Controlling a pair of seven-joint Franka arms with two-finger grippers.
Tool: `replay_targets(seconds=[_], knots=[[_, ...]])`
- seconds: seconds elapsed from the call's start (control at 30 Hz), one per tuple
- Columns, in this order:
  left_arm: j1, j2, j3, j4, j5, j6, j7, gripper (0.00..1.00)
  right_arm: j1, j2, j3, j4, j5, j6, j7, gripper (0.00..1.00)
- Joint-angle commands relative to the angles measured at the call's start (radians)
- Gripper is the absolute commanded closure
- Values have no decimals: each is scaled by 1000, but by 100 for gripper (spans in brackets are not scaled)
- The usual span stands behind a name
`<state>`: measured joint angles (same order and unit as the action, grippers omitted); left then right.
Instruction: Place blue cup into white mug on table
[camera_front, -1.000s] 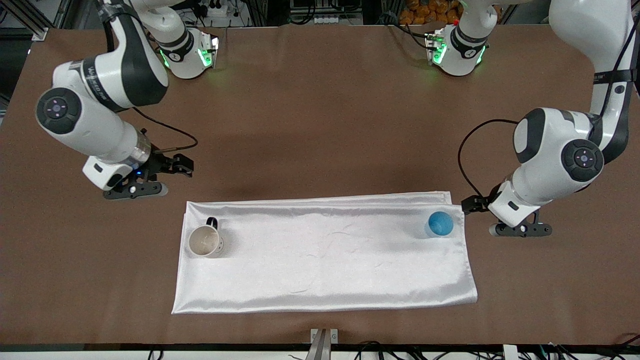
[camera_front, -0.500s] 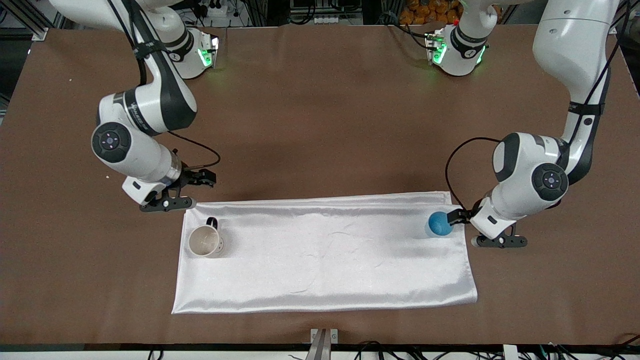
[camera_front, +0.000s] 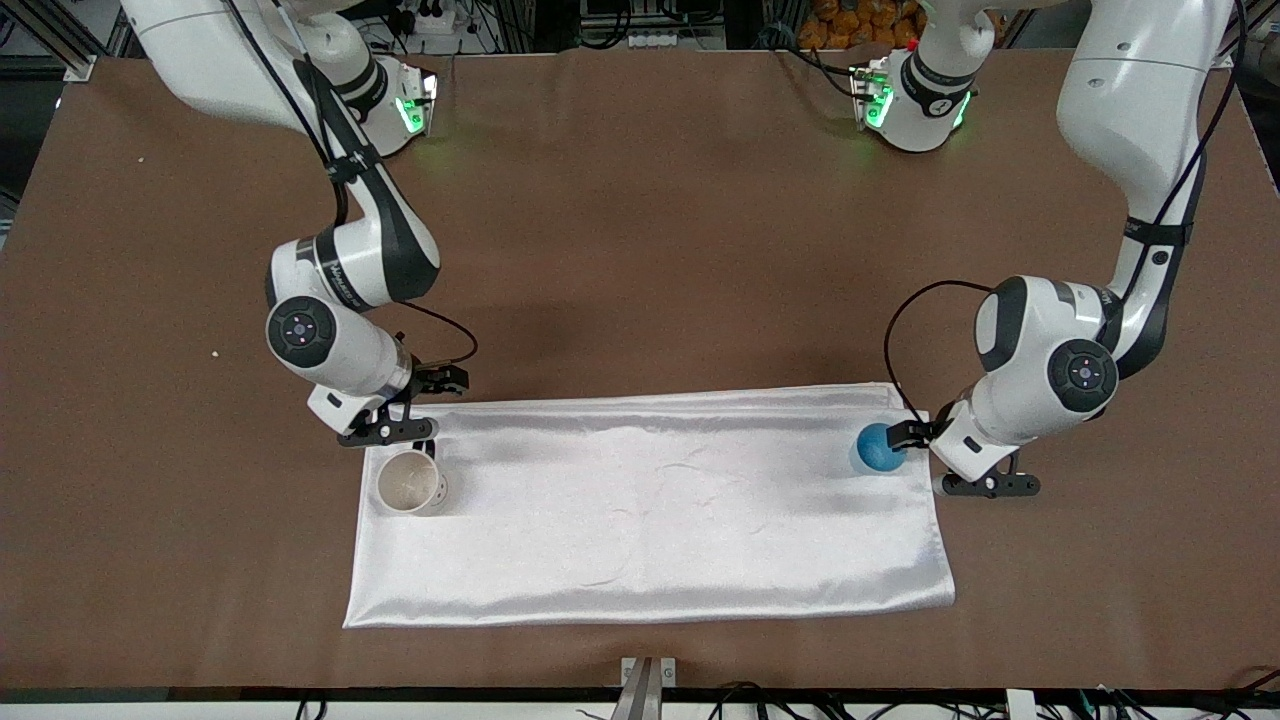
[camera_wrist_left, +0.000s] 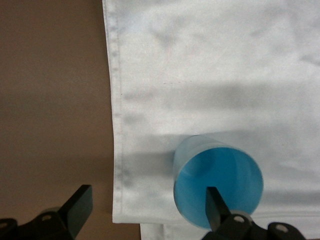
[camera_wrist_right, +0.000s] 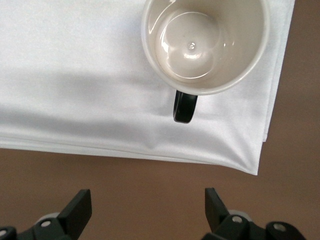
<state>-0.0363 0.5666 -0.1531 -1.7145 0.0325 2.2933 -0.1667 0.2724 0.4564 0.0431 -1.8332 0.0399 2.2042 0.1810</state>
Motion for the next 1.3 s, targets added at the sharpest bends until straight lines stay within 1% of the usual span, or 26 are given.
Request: replay_targets(seconds=[0.0, 0.17, 0.2, 0.4, 0.5, 0.8, 0.93, 1.03, 1.13, 1.27], knots=[[-25, 19, 4, 13, -11, 17, -45, 0, 7, 41, -5, 9, -8, 54, 18, 0], [-30, 36, 4, 13, -11, 23, -56, 0, 4, 73, -5, 20, -14, 87, 17, 0], [-31, 38, 4, 13, -11, 28, -56, 2, 1, 80, -6, 25, -14, 97, 15, 0], [-33, 49, 4, 13, 20, 31, -56, 16, -8, 137, -9, 78, -15, 121, 14, 0], [-33, 53, 4, 13, 20, 32, -56, 27, -10, 156, -11, 103, -15, 121, 12, 0], [-33, 70, 3, 13, 18, 41, -60, 48, -25, 189, -12, 161, -15, 121, 6, 0], [-33, 72, 3, 12, 18, 41, -66, 63, -35, 192, -12, 173, -18, 121, 2, 0], [-34, 72, 3, 12, 20, 43, -66, 72, -48, 194, -12, 176, -49, 123, -2, 0], [-36, 73, 3, 12, 18, 43, -74, 75, -55, 202, -11, 193, -80, 123, 0, 0], [-36, 72, 3, 12, 18, 41, -82, 89, -56, 208, -11, 196, -81, 124, 0, 0]])
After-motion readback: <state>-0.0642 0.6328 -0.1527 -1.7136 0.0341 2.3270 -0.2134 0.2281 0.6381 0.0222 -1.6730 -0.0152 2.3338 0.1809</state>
